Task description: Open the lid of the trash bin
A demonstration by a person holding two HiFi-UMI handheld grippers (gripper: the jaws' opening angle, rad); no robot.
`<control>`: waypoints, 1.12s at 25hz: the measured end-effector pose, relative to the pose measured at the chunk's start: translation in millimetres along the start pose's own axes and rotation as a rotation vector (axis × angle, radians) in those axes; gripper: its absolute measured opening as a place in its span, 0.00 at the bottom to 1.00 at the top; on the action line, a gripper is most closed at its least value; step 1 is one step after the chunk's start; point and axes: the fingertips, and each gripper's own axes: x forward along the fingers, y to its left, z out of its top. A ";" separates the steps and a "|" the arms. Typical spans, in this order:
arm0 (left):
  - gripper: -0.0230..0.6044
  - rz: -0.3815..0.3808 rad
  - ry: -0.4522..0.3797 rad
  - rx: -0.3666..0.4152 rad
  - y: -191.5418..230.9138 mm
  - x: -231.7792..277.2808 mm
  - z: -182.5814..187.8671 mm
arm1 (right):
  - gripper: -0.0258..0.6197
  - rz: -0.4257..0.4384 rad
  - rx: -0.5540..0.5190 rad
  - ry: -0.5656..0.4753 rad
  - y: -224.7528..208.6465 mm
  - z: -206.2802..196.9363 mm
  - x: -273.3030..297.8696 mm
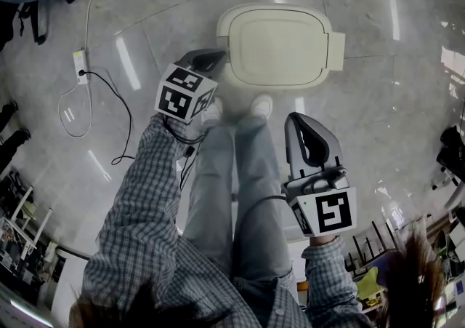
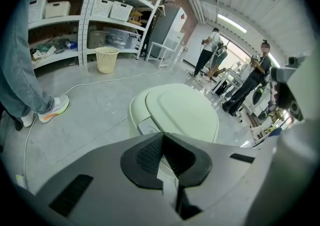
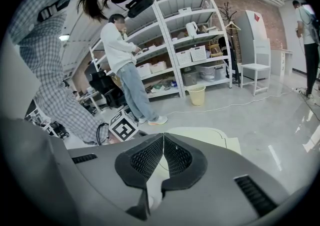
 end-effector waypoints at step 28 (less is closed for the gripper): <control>0.04 -0.043 -0.017 -0.044 -2.8 3.5 2.8 | 0.07 0.028 -0.052 -0.017 18.4 2.0 -5.8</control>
